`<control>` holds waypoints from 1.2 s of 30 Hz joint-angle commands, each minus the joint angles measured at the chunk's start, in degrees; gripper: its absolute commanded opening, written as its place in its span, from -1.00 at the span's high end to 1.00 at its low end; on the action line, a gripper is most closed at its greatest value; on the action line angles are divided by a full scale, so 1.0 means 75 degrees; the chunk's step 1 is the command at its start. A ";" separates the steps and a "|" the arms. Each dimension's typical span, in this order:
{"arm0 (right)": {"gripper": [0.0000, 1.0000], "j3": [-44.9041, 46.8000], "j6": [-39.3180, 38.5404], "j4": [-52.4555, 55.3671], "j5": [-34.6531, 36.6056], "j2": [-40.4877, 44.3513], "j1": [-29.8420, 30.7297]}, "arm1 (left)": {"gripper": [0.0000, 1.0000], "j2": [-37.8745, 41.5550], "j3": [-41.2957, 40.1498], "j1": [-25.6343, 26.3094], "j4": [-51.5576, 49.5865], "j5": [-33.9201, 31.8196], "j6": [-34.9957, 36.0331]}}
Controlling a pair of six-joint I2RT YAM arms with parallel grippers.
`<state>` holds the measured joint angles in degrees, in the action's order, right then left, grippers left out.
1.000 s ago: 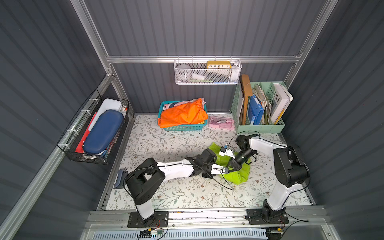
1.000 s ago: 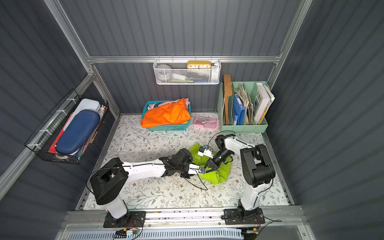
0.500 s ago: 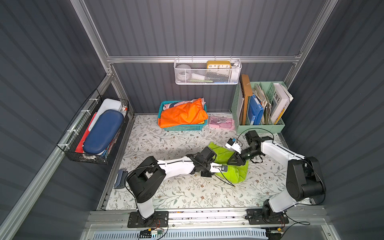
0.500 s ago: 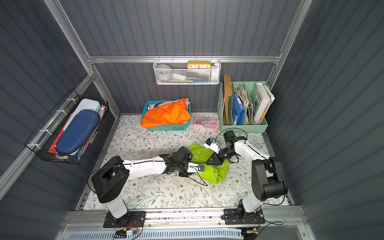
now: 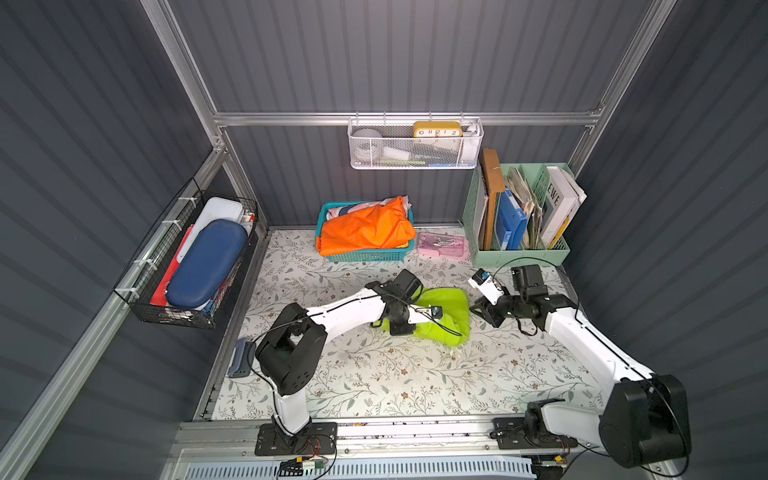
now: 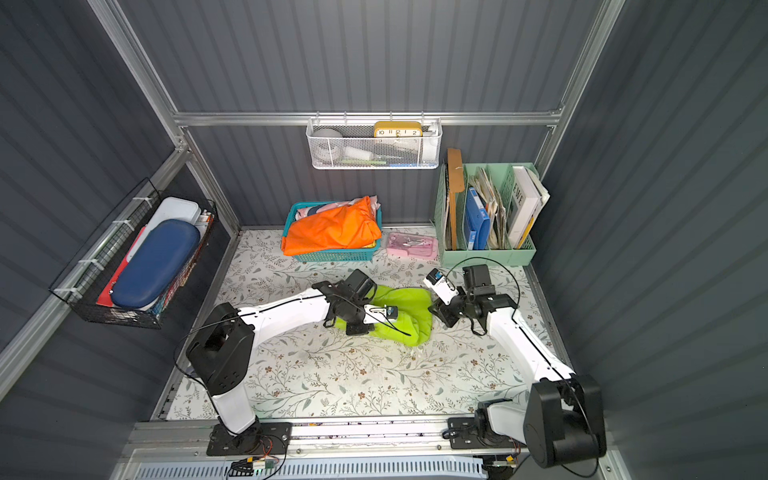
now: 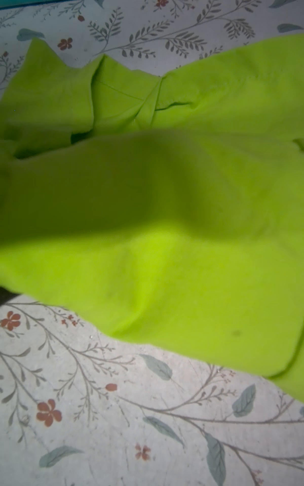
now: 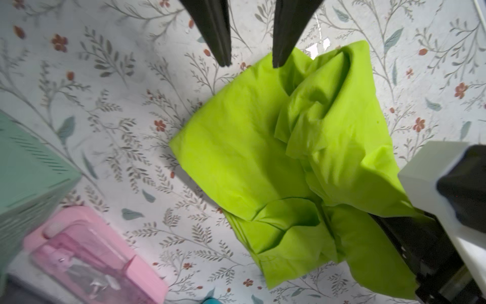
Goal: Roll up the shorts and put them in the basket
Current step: Roll the shorts at the center of the board.
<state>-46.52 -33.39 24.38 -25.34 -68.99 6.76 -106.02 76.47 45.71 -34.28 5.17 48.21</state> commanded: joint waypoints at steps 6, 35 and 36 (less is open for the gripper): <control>0.13 0.0725 -0.0729 -0.0389 -0.0768 0.1776 0.0000 | 0.63 -0.0944 0.1673 -0.0084 -0.2501 0.0990 -0.0851; -0.42 0.2124 -0.4016 -0.0183 0.3430 0.3176 0.4688 | 0.52 -0.4314 0.3960 -0.0646 -0.4139 0.3670 -0.1561; -0.42 0.2116 -0.4124 -0.0337 0.3565 0.2953 0.4758 | 0.52 -0.4370 0.3975 -0.0649 -0.4147 0.3680 -0.1564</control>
<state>-31.20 -60.42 28.29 -5.52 -44.45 41.15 -133.49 107.26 40.36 -66.41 35.83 36.77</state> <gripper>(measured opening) 0.710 0.246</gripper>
